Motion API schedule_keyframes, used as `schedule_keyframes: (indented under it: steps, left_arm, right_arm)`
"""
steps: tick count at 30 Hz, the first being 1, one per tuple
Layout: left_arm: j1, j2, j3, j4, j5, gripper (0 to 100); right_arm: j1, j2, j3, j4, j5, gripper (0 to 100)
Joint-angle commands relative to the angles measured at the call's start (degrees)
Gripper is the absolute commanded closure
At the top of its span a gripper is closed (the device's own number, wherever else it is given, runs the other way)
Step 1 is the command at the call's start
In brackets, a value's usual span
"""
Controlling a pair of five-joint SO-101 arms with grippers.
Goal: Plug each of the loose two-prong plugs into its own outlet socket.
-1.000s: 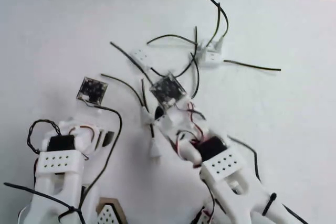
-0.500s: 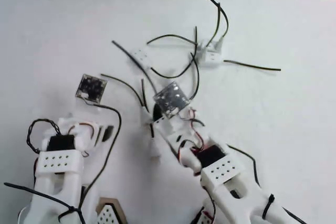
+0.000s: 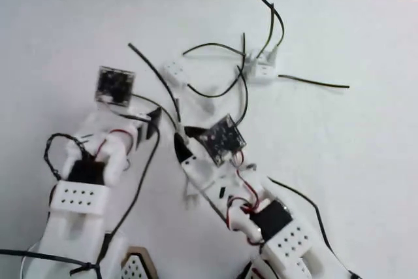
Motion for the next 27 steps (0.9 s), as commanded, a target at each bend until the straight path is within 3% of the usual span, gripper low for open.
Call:
schedule_keyframes:
  steps: [1,24,27]
  left_arm:
    - [4.1,-1.6,-4.7,-1.1,0.6,72]
    - [14.1,-1.7,-5.5,1.4,0.1,72]
    - [15.3,-1.7,-5.5,1.3,-2.5,72]
  right_arm:
    - [-0.2,-4.5,-0.4,3.5,-0.5,98.1]
    - [0.1,-4.8,1.2,4.3,-0.5,98.1]
    - [0.1,-4.8,1.2,4.3,-0.5,98.1]
